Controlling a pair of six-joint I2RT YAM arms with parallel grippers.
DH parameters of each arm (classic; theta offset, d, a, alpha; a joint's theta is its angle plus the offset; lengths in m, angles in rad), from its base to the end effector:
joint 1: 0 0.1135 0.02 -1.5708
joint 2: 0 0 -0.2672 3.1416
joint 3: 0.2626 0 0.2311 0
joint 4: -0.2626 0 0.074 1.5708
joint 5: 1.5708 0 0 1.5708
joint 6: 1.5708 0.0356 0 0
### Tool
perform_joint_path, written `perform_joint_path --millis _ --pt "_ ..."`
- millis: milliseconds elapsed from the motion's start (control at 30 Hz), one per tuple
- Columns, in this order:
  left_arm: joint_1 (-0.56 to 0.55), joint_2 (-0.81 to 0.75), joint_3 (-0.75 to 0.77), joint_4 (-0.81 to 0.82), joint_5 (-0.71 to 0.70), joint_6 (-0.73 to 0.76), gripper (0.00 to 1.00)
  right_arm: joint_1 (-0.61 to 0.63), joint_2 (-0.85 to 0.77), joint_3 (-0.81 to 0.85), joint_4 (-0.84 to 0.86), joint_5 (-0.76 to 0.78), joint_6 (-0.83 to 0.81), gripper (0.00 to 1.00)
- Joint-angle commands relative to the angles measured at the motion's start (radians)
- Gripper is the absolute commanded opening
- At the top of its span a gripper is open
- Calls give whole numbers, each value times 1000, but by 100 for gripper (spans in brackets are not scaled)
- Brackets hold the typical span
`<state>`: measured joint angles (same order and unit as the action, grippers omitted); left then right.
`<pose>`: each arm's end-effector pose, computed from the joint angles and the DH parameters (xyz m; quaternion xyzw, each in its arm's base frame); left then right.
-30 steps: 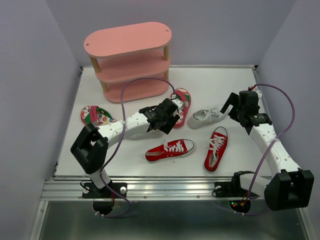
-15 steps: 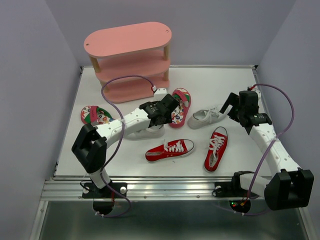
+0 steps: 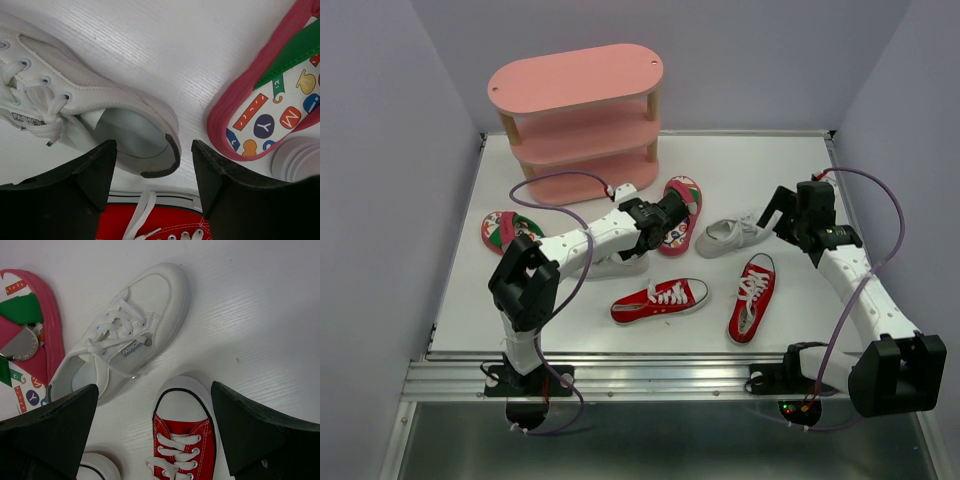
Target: Place and organize the shoes onto the shoe shelf
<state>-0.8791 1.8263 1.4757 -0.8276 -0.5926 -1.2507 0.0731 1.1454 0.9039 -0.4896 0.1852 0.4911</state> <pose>0.2432 -0.2625 0.2561 -0.2293 0.9114 -0.0244 0.3409 0.2218 0.0097 0.2890 0.2255 0.8816 0.0319 0.4133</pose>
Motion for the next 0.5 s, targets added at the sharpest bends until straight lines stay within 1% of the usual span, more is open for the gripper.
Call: perform_joint_path --millis 0,100,200,333,367,400,467 --pt "26 -2 -29 1 -26 -70 71 -1 7 27 16 -27 -2 100" --pt "37 13 -38 42 -26 -55 69 -1 10 29 17 -27 -5 100" --pt "49 34 -40 65 -33 -56 65 -1 5 21 17 -29 -8 100" --pt "54 54 -40 96 -41 -49 55 -1 5 10 19 -32 -5 100" --pt "54 65 -37 105 -41 -44 49 -1 5 10 17 -35 -5 100" --pt "54 70 -34 110 -41 -38 49 -1 5 9 17 -33 -5 100" --pt "54 85 -31 137 -35 3 41 -1 -9 3 19 -29 1 100"
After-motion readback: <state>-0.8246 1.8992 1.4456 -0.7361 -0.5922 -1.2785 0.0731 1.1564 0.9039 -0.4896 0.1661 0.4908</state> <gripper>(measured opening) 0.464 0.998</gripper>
